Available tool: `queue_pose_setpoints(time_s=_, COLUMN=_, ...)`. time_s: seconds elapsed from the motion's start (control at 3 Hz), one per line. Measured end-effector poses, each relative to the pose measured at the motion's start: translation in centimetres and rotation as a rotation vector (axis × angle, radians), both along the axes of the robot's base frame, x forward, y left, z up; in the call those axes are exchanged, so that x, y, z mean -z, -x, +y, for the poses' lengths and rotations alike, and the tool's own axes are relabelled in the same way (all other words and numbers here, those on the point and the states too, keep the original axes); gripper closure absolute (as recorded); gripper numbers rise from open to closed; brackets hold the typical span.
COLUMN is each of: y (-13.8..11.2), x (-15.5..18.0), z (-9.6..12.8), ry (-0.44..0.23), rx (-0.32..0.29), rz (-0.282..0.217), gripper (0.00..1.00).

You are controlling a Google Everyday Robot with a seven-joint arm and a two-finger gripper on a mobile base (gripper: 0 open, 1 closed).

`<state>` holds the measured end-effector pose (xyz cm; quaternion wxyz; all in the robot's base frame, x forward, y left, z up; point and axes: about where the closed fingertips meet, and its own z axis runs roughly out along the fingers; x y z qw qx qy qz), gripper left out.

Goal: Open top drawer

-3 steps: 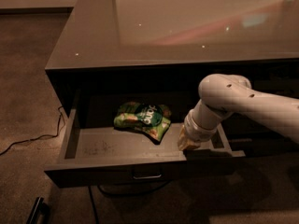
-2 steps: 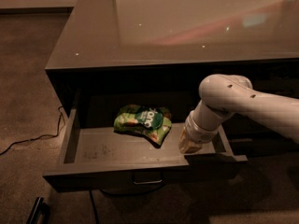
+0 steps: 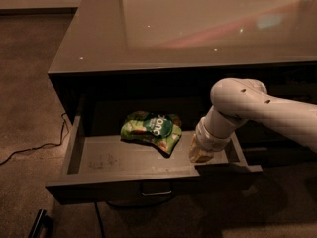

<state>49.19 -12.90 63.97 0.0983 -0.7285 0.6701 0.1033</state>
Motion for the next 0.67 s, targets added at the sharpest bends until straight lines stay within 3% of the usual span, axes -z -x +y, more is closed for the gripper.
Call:
queue_pose_setpoints(time_s=0.33, y=0.0, x=0.0, z=0.0, ry=0.0, rx=0.0, rz=0.0, gripper=0.12)
queue_pose_setpoints(time_s=0.67, y=0.0, x=0.0, z=0.0, ry=0.0, rx=0.0, rz=0.0, gripper=0.0)
